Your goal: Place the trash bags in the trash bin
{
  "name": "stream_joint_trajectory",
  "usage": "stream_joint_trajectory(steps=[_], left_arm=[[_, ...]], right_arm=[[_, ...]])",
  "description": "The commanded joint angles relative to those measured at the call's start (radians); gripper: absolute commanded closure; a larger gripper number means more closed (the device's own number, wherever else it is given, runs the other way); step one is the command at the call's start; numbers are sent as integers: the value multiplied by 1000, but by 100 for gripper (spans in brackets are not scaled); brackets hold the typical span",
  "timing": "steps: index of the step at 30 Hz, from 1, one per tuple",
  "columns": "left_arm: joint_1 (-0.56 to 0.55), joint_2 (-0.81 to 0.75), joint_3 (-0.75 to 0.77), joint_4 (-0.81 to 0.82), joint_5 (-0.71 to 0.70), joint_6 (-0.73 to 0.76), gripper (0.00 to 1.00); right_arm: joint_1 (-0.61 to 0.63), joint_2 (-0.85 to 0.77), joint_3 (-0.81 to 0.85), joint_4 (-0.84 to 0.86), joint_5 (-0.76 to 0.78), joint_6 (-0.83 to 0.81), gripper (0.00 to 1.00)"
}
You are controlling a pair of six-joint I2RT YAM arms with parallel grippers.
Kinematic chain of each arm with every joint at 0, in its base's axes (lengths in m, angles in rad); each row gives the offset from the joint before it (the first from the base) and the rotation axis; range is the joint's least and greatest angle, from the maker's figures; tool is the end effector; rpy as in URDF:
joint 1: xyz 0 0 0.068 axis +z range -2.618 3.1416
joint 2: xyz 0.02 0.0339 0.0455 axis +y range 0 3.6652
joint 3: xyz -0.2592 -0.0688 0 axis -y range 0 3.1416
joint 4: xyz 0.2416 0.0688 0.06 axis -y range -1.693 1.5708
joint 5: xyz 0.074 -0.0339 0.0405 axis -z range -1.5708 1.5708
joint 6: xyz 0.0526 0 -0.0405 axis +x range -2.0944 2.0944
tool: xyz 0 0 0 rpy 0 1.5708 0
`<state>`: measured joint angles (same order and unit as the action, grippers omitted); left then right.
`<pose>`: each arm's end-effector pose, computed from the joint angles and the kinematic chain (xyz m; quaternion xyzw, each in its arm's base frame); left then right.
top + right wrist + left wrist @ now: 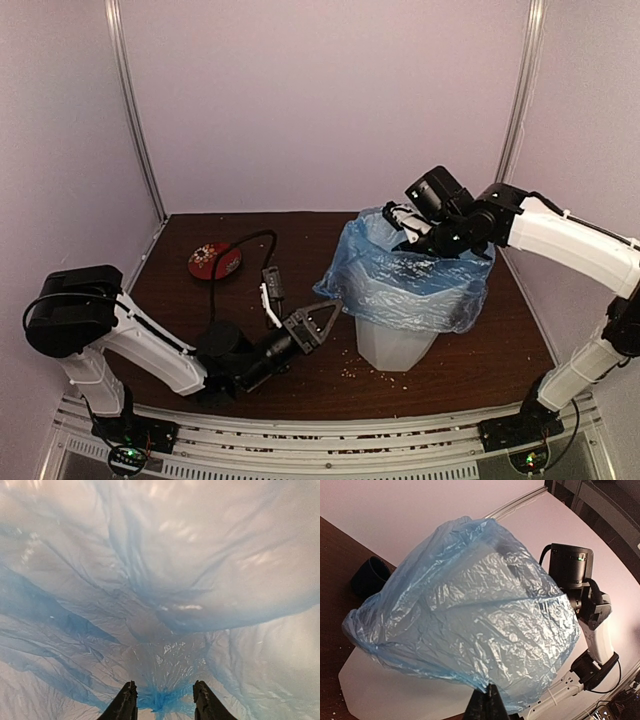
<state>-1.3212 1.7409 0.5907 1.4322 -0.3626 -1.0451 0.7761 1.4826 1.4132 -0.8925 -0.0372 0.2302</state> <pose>0.1010 -0.3206 0.2072 -0.0615 0.6051 -0.6871 0.3975 0.2232 0.2219 0.3110 -0.2625 0.9170 0.1601 0.2540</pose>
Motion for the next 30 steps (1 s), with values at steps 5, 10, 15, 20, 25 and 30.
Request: stream_joint_trajectory(steps=[5,10,15,20,25,30], left_arm=[[-6,-6,-4,1,-12,33,100],[-6,-18,0,-48,-22,41,100],[-9,-43,-12,-123,-55,40,100],[-10,-86,3,-251,-54,76,99],[-15,-137,33,-438,-75,77,65],[-39,-198,11,-598,-111,57,49]], right_arm=[[-40,-73,19,113,36,8,56],[-52,-118,-23,200,12,-1,55],[-72,-199,0,229,43,1,55],[-102,-328,-69,288,82,27,51],[-107,-435,-163,309,119,34,51],[-116,-528,-216,281,145,50,50]])
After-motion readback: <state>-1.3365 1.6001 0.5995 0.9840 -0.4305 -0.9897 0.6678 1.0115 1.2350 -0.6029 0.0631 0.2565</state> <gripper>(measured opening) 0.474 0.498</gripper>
